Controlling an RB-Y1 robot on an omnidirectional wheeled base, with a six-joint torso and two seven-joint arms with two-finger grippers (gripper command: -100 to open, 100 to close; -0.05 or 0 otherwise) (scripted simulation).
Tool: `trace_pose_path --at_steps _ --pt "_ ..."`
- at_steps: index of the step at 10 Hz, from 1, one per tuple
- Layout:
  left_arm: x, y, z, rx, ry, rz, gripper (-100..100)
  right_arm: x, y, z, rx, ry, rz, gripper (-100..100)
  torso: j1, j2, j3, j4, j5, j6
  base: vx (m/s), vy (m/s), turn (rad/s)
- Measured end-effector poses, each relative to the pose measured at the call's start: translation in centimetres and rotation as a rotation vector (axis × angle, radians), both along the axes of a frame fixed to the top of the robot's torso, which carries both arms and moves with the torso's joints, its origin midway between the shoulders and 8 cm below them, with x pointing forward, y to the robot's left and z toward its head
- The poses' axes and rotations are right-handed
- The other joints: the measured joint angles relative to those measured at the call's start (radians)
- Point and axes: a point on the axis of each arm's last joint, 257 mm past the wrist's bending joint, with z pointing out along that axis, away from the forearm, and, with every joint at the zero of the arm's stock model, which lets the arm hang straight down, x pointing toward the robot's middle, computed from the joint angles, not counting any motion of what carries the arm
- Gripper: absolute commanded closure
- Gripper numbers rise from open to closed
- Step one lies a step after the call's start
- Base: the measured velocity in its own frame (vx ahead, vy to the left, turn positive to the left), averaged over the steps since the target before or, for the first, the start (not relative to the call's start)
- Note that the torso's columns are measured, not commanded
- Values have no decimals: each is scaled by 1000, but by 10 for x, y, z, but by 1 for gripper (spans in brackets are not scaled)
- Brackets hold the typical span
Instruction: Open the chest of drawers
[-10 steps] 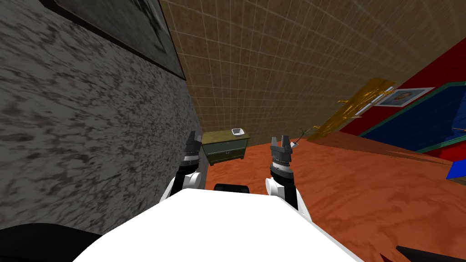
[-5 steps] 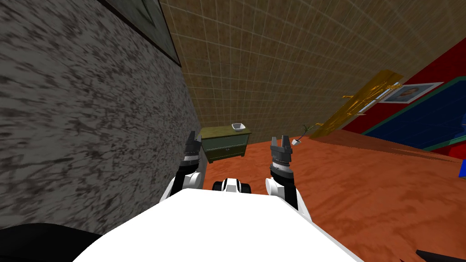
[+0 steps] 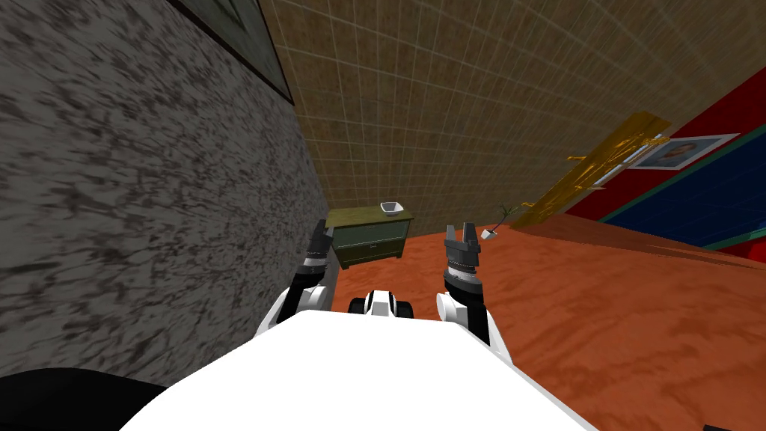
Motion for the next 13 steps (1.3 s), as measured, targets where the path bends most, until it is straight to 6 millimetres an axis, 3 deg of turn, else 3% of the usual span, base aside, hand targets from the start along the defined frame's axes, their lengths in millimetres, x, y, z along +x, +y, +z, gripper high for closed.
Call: trace_pose_path --at_steps 13 --pt "24 26 -84 79 85 -3 -100 0 0 0 0 0 0 0 0 -1 0 0 0 0 66 -30 11"
